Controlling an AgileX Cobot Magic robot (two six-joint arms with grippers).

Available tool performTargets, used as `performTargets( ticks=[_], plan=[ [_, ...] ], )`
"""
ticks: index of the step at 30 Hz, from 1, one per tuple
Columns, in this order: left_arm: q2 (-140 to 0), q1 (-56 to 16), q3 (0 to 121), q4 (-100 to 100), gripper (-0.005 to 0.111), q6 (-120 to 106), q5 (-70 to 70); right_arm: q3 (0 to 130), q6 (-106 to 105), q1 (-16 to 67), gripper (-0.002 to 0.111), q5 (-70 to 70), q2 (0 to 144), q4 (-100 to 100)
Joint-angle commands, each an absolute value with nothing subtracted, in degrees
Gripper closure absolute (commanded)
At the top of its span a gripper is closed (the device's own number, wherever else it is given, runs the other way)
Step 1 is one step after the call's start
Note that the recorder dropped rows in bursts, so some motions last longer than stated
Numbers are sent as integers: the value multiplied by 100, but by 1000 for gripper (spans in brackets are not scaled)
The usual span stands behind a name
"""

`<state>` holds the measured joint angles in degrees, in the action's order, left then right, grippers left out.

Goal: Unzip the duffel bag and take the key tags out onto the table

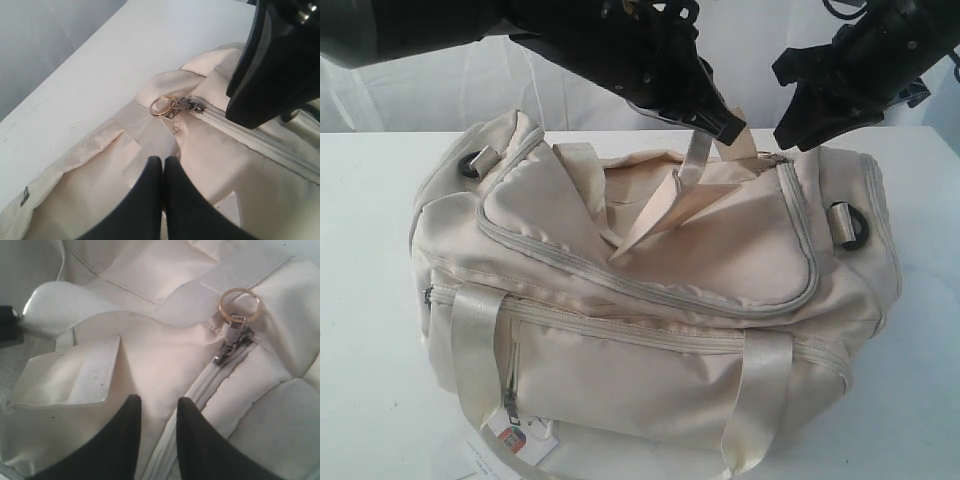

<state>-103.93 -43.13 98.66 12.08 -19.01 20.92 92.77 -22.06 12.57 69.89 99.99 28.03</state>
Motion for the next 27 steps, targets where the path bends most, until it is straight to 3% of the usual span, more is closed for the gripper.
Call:
performTargets(
  ticks=[1, 7, 9, 12, 13, 18, 27],
  plan=[
    [-10358, -4327, 9847, 1282, 107, -1776, 2120, 9249, -2279, 1257, 84, 6705, 9957, 2716],
    [-10358, -4327, 9847, 1282, 107, -1776, 2250, 9249, -2270, 1257, 79, 5644, 9957, 2590],
    [-10358, -4339, 9847, 1282, 107, -1776, 2260, 9260, -2220, 1257, 68, 5299, 9983, 2535],
    [-10358, -4339, 9847, 1282, 107, -1776, 2260, 9438, -2219, 1257, 41, 5265, 10215, 2535],
    [-10358, -4339, 9847, 1282, 107, -1776, 2260, 9521, -2219, 1267, 39, 5282, 10305, 2535],
    [-10358, -4339, 9847, 1282, 107, -1776, 2260, 9959, -2219, 1358, 46, 5683, 10974, 2547],
    [-10358, -4339, 9847, 1282, 107, -1776, 2260, 10520, -1776, 1698, 46, 6025, 11723, 1735]
  ],
)
